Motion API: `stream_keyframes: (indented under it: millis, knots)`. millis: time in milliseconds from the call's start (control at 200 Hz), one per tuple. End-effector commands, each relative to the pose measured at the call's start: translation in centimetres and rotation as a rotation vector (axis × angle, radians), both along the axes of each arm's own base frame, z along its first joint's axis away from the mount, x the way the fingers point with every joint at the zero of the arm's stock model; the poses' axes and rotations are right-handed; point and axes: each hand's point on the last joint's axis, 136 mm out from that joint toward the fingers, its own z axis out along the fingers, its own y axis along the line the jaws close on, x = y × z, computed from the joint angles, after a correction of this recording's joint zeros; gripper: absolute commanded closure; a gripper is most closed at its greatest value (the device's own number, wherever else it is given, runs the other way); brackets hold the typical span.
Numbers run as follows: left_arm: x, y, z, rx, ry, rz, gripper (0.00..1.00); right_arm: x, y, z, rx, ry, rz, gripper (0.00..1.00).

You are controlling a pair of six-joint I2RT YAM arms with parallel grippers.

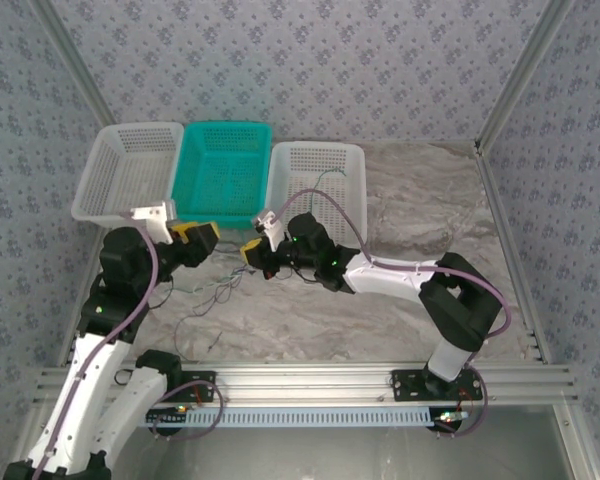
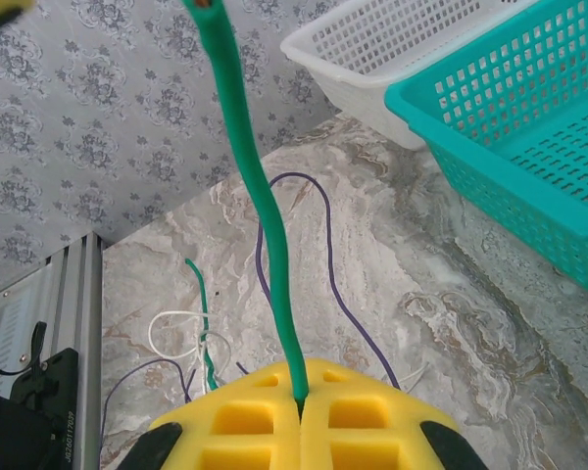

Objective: Untangle the cables

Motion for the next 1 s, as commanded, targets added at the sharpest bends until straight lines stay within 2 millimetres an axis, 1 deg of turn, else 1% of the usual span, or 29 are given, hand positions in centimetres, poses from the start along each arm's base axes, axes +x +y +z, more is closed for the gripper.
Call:
stream_keyframes:
  millis: [0, 65, 145, 315, 410, 450, 510, 555, 625, 695, 745, 834, 859, 884, 939, 994]
  knots:
    - [-1.0, -3.6, 0.7, 0.007, -0.044, -0.216, 0.41, 0.3, 0.3, 2.2, 0.033, -0.031, -0.001, 1.0]
    - [-0.6, -4.2, -0.3, 0.023, -0.026, -0.229, 0.42, 0.2, 0.3, 2.5, 0.044, -0.028, 0.004, 1.0]
    - [0.3, -4.4, -1.6, 0.023, -0.014, -0.206, 0.44, -0.2, 0.5, 3.1, 0.063, -0.023, 0.03, 1.0]
    - [1.2, -5.4, -3.4, -0.019, 0.037, -0.226, 0.5, -0.9, 0.6, 3.8, 0.08, -0.025, 0.055, 1.0]
    - [1.5, -5.4, -4.3, -0.028, 0.054, -0.2, 0.54, -1.2, 0.7, 4.0, 0.083, -0.028, 0.064, 1.0]
    - [1.8, -5.1, -4.9, -0.029, 0.065, -0.17, 0.56, -1.3, 0.7, 4.1, 0.085, -0.029, 0.069, 1.0]
    - [2.2, -4.3, -5.7, -0.021, 0.089, -0.114, 0.63, -1.6, 0.8, 4.2, 0.089, -0.03, 0.081, 1.0]
    - [2.2, -4.1, -6.0, -0.02, 0.092, -0.096, 0.69, -1.8, 1.0, 4.2, 0.089, -0.034, 0.091, 1.0]
    - [2.4, -3.7, -6.4, -0.022, 0.101, -0.068, 0.75, -2.3, 1.2, 4.2, 0.087, -0.036, 0.105, 1.0]
    - [2.4, -3.4, -6.8, -0.014, 0.114, -0.051, 0.9, -2.6, 1.3, 4.3, 0.085, -0.043, 0.108, 1.0]
    - [2.3, -3.3, -6.6, -0.016, 0.111, -0.046, 1.0, -2.7, 1.2, 4.4, 0.084, -0.052, 0.105, 1.0]
    - [2.1, -3.4, -5.7, -0.038, 0.093, -0.056, 1.0, -2.6, 1.1, 4.3, 0.078, -0.061, 0.088, 1.0]
    - [2.0, -3.5, -5.3, -0.049, 0.087, -0.059, 1.0, -2.5, 1.1, 4.1, 0.074, -0.062, 0.077, 0.97]
    - [1.9, -3.5, -4.8, -0.061, 0.079, -0.062, 1.0, -2.3, 1.0, 4.0, 0.067, -0.064, 0.059, 0.9]
    - [1.7, -3.6, -3.5, -0.099, 0.059, -0.062, 1.0, -1.6, 0.9, 3.1, 0.037, -0.074, 0.01, 0.7]
    - [1.6, -3.6, -1.9, -0.137, 0.031, -0.065, 1.0, -1.1, 1.0, 1.9, -0.003, -0.094, -0.033, 0.61]
